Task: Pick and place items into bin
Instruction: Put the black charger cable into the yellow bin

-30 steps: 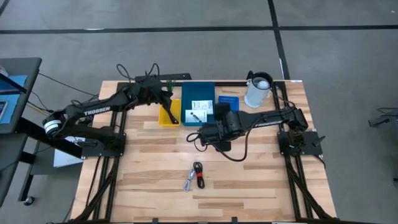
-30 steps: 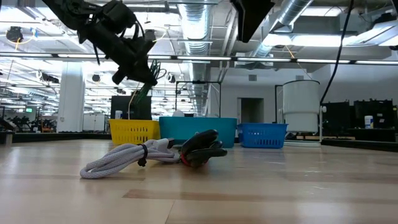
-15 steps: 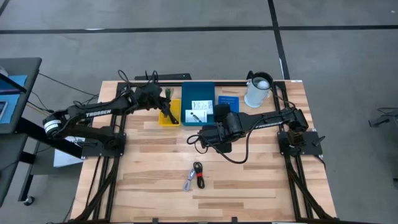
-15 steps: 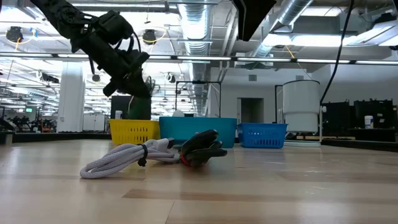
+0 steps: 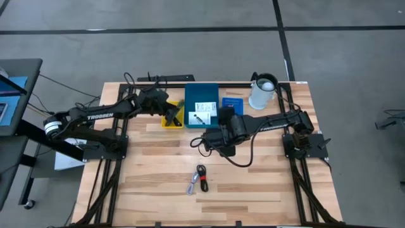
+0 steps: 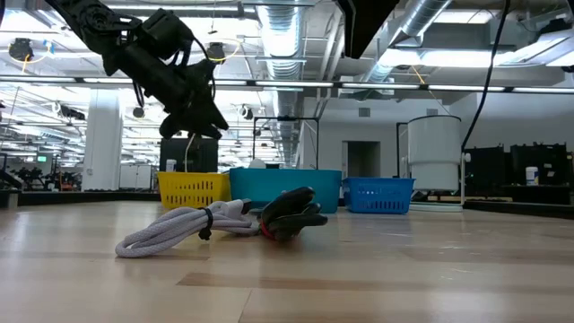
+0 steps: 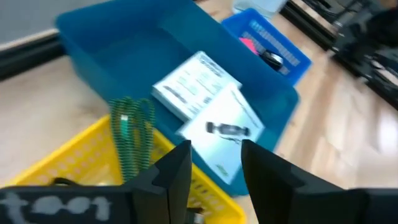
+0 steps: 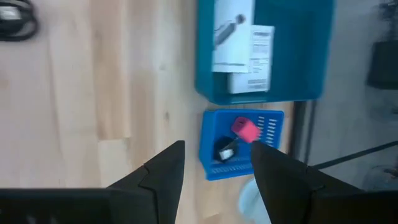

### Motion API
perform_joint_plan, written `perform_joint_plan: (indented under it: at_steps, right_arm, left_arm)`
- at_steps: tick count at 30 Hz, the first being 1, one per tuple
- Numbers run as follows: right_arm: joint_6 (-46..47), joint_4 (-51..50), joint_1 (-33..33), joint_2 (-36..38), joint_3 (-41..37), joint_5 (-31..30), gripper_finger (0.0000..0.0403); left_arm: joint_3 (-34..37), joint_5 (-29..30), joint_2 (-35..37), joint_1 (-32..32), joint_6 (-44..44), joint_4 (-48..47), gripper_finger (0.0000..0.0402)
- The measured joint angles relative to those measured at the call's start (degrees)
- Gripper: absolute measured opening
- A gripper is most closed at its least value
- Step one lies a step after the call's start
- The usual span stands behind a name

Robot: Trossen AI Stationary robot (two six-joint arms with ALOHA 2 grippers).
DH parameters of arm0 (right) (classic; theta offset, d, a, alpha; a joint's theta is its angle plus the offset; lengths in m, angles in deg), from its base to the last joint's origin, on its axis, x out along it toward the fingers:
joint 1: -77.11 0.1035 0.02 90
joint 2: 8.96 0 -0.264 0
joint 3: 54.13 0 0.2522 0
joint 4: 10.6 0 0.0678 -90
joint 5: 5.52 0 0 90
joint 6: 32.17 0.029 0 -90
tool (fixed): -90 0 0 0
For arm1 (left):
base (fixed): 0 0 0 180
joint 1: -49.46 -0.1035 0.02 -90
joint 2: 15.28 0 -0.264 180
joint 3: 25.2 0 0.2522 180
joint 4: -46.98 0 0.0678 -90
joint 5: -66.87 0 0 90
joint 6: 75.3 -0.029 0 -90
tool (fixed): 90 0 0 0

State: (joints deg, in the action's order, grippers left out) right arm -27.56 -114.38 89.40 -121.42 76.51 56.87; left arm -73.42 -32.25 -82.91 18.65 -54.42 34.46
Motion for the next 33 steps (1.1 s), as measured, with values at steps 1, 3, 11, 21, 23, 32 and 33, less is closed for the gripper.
perform_joint_plan:
  at_steps: [1, 3, 11, 21, 23, 32, 33]
  right_arm:
    - [0.5, 0.0, 0.1, 0.0, 0.0, 1.1, 0.0181]
    - [1.9, 0.0, 0.6, 0.0, 0.0, 3.6, 0.0184]
    - [5.9, 0.7, 6.7, 0.5, -7.9, 5.2, 0.0201]
    - [-0.6, 26.0, 14.8, 1.0, -28.1, 4.0, 0.0191]
    - [-3.0, 30.9, 15.4, 1.0, -29.9, 2.8, 0.0186]
    - [-20.2, 43.4, 15.8, 1.0, -30.6, 3.7, 0.0173]
    - [-22.7, 44.1, 15.8, 1.0, -30.6, 4.6, 0.0174]
  left_arm:
    - [0.0, -1.1, 0.1, 0.2, -0.4, -0.1, 0.0128]
    - [0.0, -3.1, 0.5, 0.9, -1.3, -0.4, 0.0128]
    - [0.0, -2.1, 7.1, 6.5, -3.7, -0.9, 0.0128]
    - [0.0, 2.9, 17.0, 14.9, -3.9, -0.9, 0.0128]
    - [0.0, 4.4, 17.9, 16.2, -3.9, -0.8, 0.0128]
    - [0.0, 7.1, 18.2, 20.3, -2.8, -1.0, 0.0128]
    - [0.0, 7.0, 18.2, 20.5, -2.8, -1.0, 0.0128]
